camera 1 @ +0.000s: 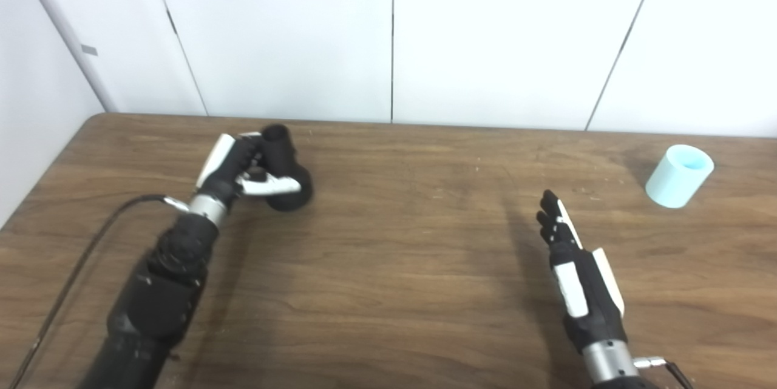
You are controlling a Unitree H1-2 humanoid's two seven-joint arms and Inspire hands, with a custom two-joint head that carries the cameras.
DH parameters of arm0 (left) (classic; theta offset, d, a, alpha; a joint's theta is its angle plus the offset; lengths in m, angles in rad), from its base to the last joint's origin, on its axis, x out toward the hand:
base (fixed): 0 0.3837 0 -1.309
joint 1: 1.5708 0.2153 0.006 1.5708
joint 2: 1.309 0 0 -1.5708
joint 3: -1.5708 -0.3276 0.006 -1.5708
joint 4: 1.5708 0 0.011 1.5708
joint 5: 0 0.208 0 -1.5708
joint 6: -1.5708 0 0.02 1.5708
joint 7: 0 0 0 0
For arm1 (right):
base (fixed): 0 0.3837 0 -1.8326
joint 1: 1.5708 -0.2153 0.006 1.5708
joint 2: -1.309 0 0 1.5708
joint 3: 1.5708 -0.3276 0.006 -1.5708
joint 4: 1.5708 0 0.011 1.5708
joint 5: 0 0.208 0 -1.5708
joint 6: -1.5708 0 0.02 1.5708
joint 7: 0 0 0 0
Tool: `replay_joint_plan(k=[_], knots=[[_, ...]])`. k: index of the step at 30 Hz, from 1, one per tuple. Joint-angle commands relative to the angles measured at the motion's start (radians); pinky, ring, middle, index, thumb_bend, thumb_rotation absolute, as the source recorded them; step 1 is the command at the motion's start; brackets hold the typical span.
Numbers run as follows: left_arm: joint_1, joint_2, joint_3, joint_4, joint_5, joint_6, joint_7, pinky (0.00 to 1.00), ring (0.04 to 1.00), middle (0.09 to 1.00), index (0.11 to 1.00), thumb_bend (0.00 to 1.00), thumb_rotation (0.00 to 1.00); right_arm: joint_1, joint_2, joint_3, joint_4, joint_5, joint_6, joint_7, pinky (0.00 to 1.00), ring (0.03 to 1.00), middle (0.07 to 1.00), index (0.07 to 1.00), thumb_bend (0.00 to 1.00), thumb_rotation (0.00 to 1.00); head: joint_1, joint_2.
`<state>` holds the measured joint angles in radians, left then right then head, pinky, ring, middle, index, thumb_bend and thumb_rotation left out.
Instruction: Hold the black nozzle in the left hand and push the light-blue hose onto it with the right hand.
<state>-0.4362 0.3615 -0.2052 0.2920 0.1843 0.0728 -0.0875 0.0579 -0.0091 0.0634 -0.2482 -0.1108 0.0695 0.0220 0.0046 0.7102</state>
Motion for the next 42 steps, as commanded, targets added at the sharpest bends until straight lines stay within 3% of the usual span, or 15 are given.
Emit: replay_joint_plan(k=[1,3,6,9,13,15,18,22,25,28,32,35,36,39,42], knots=[[0.035,-0.055,-0.103,-0.002,0.051,0.025,-0.102,0.72,0.619,0.534,0.471,0.52,0.0,-0.017,0.013,0.006,-0.04,-0.007,-0.016,-0.009,1.0,0.991,1.0,1.0,0.62,1.0,-0.013,0.0],[0.039,-0.076,-0.157,-0.032,0.063,0.015,-0.121,0.76,0.583,0.532,0.47,0.52,0.0,-0.021,0.013,0.005,-0.041,-0.009,-0.013,-0.01,1.0,0.992,1.0,1.0,0.61,1.0,-0.033,-0.002],[0.039,-0.105,-0.214,-0.061,0.069,0.012,-0.155,0.84,0.632,0.535,0.468,0.52,0.0,-0.032,0.011,-0.005,-0.057,-0.004,0.007,-0.01,1.0,0.993,1.0,1.0,0.61,1.0,-0.068,-0.007],[0.039,-0.134,-0.254,-0.075,0.065,0.004,-0.183,0.8,0.649,0.536,0.467,0.52,0.0,-0.061,0.007,-0.038,-0.114,0.024,0.079,-0.009,1.0,0.946,0.971,1.0,0.6,1.0,-0.103,-0.012],[0.048,-0.165,-0.274,-0.06,0.038,-0.031,-0.211,0.73,0.64,0.537,0.465,0.52,0.0,-0.124,0.023,-0.096,-0.197,0.06,0.175,-0.035,0.76,0.787,0.817,0.906,0.61,1.0,-0.154,-0.018],[0.059,-0.179,-0.279,-0.056,0.028,-0.04,-0.221,0.73,0.627,0.536,0.466,0.52,0.0,-0.162,0.005,-0.119,-0.224,0.035,0.19,-0.054,0.66,0.705,0.748,0.838,0.62,0.98,-0.175,-0.022],[0.071,-0.19,-0.289,-0.055,0.024,-0.051,-0.232,0.82,0.618,0.534,0.467,0.52,0.0,-0.222,-0.065,-0.153,-0.239,-0.019,0.208,-0.06,0.58,0.633,0.685,0.76,0.58,0.87,-0.191,-0.025],[0.078,-0.179,-0.3,-0.044,0.04,-0.071,-0.237,0.83,0.615,0.531,0.468,0.52,0.0,-0.304,-0.213,-0.195,-0.218,-0.109,0.235,-0.05,0.55,0.609,0.665,0.727,0.67,0.58,-0.196,-0.028],[0.085,-0.165,-0.304,-0.046,0.057,-0.081,-0.233,0.81,0.616,0.538,0.463,0.52,0.0,-0.356,-0.349,-0.2,-0.199,-0.21,0.239,-0.027,0.56,0.634,0.682,0.71,0.73,0.44,-0.192,-0.03],[0.092,-0.156,-0.304,-0.041,0.061,-0.087,-0.226,0.73,0.615,0.538,0.464,0.52,0.0,-0.411,-0.479,-0.173,-0.175,-0.339,0.26,0.006,0.64,0.703,0.725,0.729,0.8,0.39,-0.183,-0.028],[0.106,-0.152,-0.295,-0.045,0.055,-0.077,-0.221,0.72,0.615,0.529,0.468,0.52,0.0,-0.485,-0.618,-0.125,-0.098,-0.531,0.256,0.025,0.71,0.778,0.782,0.777,0.87,0.35,-0.175,-0.03],[0.117,-0.146,-0.289,-0.06,0.052,-0.059,-0.221,0.78,0.621,0.527,0.469,0.52,0.0,-0.534,-0.67,-0.104,-0.048,-0.6,0.296,0.078,0.94,0.869,0.844,0.8,0.93,0.3,-0.172,-0.031],[0.121,-0.144,-0.287,-0.064,0.05,-0.052,-0.222,0.8,0.626,0.528,0.469,0.52,0.0,-0.554,-0.685,-0.096,-0.03,-0.619,0.316,0.106,0.97,0.885,0.861,0.808,0.95,0.3,-0.171,-0.031],[0.131,-0.141,-0.277,-0.079,0.044,-0.031,-0.225,0.85,0.64,0.529,0.467,0.52,0.0,-0.606,-0.722,-0.066,0.026,-0.671,0.362,0.183,1.0,0.909,0.9,0.824,0.98,0.29,-0.169,-0.032],[0.138,-0.139,-0.269,-0.087,0.041,-0.028,-0.225,0.8,0.613,0.527,0.468,0.52,0.0,-0.647,-0.75,-0.037,0.088,-0.7,0.384,0.246,1.0,0.925,0.92,0.831,0.99,0.28,-0.168,-0.033]])
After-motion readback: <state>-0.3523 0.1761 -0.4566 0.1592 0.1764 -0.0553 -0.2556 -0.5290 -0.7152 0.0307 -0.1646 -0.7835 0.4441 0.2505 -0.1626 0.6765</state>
